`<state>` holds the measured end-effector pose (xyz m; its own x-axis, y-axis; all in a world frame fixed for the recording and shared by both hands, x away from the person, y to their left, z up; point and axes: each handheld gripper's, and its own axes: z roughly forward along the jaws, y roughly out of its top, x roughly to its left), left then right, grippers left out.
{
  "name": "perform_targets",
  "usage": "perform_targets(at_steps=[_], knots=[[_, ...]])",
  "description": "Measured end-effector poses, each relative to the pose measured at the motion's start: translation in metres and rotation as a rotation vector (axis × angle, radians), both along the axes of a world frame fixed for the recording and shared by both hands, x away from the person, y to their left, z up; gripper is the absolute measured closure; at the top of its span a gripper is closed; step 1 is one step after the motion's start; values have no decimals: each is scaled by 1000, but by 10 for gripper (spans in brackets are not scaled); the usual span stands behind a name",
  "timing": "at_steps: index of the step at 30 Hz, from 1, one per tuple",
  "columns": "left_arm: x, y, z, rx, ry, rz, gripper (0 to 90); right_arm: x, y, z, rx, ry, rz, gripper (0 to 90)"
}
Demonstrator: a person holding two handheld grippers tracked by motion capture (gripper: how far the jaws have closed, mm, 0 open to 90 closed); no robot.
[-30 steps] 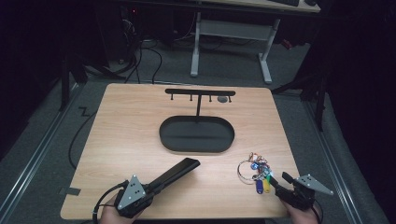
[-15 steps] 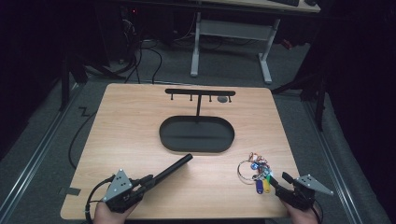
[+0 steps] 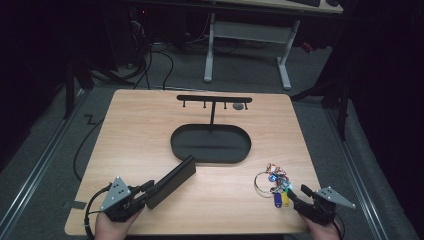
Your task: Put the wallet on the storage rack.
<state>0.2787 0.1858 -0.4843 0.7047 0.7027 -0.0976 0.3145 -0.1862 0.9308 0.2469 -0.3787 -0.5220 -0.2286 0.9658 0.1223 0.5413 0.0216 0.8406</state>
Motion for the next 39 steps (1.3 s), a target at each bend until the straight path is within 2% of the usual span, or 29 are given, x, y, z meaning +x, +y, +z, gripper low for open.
perform_targets(at_steps=[7, 16, 29, 31, 35, 39], knots=[[1, 2, -1, -4, -2, -2, 789, 0, 1, 0, -2, 2, 2, 382], [2, 2, -2, -3, 10, -10, 735, 1, 0, -1, -4, 4, 6, 382], [2, -2, -3, 43, 13, -28, 694, 1, 0, -1, -6, 6, 8, 382], [3, -3, -2, 67, 21, -44, 693, 1, 0, -1, -5, 6, 8, 382], [3, -9, 4, 158, 17, -33, 692, 1, 0, -1, 2, 6, 9, 382], [8, -14, 12, 241, 43, -35, 688, 1, 0, -1, 8, 7, 11, 382]])
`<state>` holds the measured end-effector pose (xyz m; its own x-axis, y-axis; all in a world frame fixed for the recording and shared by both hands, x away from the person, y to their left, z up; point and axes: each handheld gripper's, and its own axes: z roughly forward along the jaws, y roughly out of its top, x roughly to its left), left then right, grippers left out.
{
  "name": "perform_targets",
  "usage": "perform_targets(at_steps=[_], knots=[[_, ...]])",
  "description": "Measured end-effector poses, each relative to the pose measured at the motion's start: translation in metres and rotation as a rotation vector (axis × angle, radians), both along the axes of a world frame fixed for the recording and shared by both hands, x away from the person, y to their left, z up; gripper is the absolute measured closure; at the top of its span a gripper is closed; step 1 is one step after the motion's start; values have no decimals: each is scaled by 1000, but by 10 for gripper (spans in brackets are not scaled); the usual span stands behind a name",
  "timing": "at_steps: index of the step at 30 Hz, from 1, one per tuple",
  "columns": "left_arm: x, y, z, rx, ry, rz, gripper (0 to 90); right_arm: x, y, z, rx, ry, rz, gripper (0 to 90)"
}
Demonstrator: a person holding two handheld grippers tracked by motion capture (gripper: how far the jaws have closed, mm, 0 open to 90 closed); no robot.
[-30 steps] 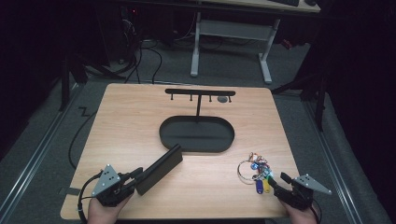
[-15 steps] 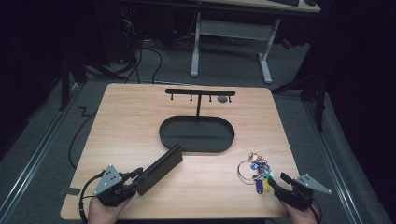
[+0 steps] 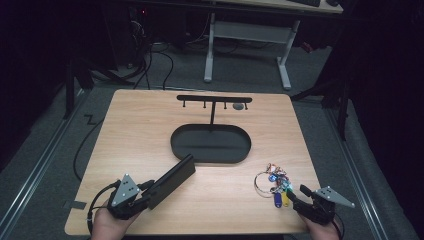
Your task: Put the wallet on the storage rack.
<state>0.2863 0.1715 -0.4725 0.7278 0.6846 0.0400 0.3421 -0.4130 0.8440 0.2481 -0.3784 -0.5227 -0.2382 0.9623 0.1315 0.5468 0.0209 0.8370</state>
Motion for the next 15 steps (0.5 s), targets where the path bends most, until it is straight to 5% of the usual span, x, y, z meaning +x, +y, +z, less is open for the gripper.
perform_targets(at_steps=[4, 15], knots=[[7, -6, 9, 77, 48, -19, 690, 1, 0, 0, 5, -1, 8, 382], [21, -20, 22, 182, 161, -54, 689, 3, 3, -1, 15, 1, 34, 382]])
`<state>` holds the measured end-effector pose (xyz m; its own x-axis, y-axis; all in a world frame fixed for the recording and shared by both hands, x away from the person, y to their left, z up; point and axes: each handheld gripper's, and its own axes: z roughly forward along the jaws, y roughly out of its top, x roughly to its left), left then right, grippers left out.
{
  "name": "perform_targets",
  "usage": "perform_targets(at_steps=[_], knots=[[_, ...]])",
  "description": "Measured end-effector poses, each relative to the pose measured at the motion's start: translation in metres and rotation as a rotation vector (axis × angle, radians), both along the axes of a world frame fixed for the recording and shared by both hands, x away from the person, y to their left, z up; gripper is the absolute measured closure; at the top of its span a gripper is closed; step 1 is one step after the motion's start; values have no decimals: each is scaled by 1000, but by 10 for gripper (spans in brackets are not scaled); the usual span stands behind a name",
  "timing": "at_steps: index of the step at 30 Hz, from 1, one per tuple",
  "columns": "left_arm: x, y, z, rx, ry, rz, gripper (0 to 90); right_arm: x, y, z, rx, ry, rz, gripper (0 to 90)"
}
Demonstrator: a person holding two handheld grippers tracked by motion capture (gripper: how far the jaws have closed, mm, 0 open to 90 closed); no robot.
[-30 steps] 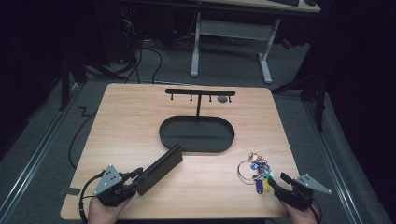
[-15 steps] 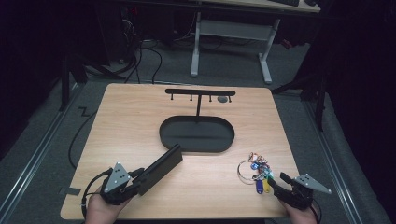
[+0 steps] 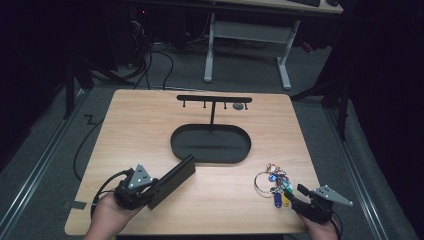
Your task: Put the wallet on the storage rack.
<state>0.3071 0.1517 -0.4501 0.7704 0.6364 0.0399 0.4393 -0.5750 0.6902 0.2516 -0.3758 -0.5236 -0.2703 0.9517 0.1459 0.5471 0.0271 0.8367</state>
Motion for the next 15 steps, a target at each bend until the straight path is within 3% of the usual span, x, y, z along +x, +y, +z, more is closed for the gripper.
perform_targets(at_steps=[7, 15], knots=[[9, -7, -1, 96, 52, -21, 664, 0, 1, 0, 3, -1, 5, 382], [13, -11, 2, 119, 92, -28, 692, 0, 1, 0, 0, 1, 8, 382]])
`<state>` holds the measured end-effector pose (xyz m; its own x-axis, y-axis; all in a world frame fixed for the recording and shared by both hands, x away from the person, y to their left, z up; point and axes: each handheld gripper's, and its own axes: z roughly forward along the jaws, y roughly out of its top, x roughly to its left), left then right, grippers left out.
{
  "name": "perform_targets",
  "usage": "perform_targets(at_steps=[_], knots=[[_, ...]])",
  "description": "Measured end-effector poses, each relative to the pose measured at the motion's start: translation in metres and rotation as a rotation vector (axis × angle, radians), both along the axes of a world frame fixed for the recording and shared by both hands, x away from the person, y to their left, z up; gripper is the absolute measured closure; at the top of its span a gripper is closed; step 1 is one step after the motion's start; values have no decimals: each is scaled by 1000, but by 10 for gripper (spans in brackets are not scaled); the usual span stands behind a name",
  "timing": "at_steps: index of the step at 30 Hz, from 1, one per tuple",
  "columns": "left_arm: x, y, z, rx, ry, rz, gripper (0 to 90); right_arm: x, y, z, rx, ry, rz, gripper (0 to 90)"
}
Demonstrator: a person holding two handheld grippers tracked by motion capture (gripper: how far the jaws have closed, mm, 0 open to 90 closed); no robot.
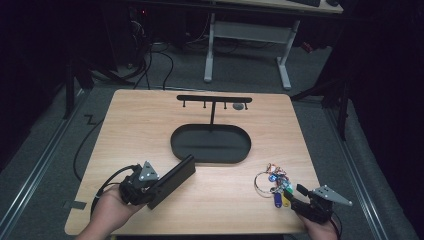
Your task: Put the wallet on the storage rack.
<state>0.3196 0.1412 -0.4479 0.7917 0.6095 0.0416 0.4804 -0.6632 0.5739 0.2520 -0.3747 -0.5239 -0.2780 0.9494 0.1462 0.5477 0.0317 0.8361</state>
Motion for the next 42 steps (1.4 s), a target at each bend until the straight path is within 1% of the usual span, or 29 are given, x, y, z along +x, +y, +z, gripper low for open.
perform_targets(at_steps=[3, 5, 7, 10, 13, 14, 17, 19, 21, 22, 24, 27, 29, 32, 33, 37, 39, 40, 42], knots=[[1, -1, 1, 10, 5, -5, 706, 0, 0, 0, 0, 1, 1, 382], [2, -3, 2, 30, 15, -17, 716, 0, 0, 0, 1, 1, 1, 382], [2, -4, 3, 42, 18, -17, 722, 0, 0, 0, 2, 1, 0, 382], [2, -6, 4, 57, 4, -23, 735, 0, 0, 0, 1, -1, 1, 382], [2, -6, 4, 64, -5, -29, 741, 0, 0, 0, 5, 2, -2, 382], [0, -7, 5, 69, -25, -37, 745, -1, 0, 0, 7, 2, -4, 382], [-1, -7, 9, 64, -43, -48, 746, -1, -1, 0, 8, 4, -6, 382], [-1, -7, 11, 60, -63, -51, 747, 0, -1, 0, 8, 4, -6, 382], [-2, -7, 12, 57, -66, -54, 748, 0, -1, 0, 6, 3, -5, 382], [-2, -6, 14, 48, -82, -57, 749, 0, -1, 0, 3, 2, -4, 382], [-2, -6, 17, 44, -104, -58, 750, 0, -1, 0, 1, 0, -3, 382], [-3, -6, 19, 39, -121, -64, 750, -1, 0, 0, 5, 3, -7, 382], [-3, -7, 20, 40, -136, -76, 750, -1, 0, 0, 3, 2, -4, 382], [-2, -9, 22, 53, -159, -88, 749, -1, -1, 1, -1, -1, -2, 382], [-2, -9, 22, 53, -159, -88, 749, -1, -1, 1, -2, -1, -3, 382], [0, -13, 25, 51, -192, -104, 749, -1, -1, 1, 3, 2, -6, 382], [0, -14, 26, 51, -195, -109, 749, -1, -1, 1, 2, 2, -6, 382], [2, -16, 27, 53, -206, -124, 749, -1, -1, 1, 2, 2, -6, 382], [3, -18, 29, 68, -217, -136, 749, -1, -1, 0, -2, -2, -3, 382]])
